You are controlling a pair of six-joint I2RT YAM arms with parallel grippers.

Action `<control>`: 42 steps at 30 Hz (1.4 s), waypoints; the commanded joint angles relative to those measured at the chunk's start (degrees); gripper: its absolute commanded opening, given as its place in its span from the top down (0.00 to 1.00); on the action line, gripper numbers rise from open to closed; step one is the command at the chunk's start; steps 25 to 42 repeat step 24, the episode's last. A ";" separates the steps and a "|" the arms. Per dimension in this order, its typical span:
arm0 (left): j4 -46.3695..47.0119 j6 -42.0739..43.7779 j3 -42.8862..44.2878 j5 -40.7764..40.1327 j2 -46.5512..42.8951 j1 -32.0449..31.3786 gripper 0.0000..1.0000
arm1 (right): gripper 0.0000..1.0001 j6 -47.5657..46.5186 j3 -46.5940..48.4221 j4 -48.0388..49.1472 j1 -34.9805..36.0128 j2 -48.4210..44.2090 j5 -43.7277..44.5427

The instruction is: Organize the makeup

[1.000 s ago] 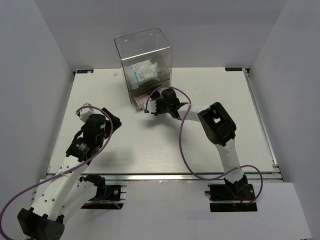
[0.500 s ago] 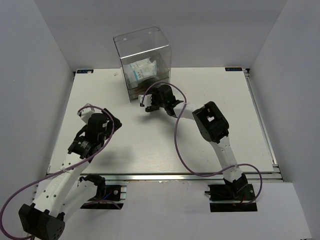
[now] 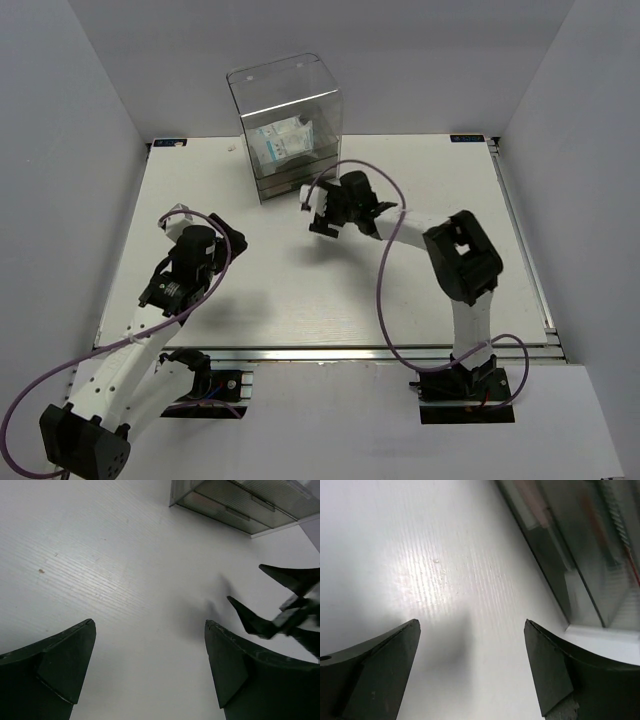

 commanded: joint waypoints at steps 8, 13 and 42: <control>12.49 6.16 -0.28 7.19 1.79 0.38 0.02 | 0.11 44.67 2.86 -24.35 -9.50 -22.63 -7.35; 13.98 8.01 0.16 9.56 2.15 0.38 0.02 | 0.11 47.85 0.47 -26.45 -15.75 -31.61 -2.18; 16.09 8.45 0.07 11.94 1.00 0.38 0.02 | 0.10 46.96 -5.32 -26.20 -19.35 -40.23 6.54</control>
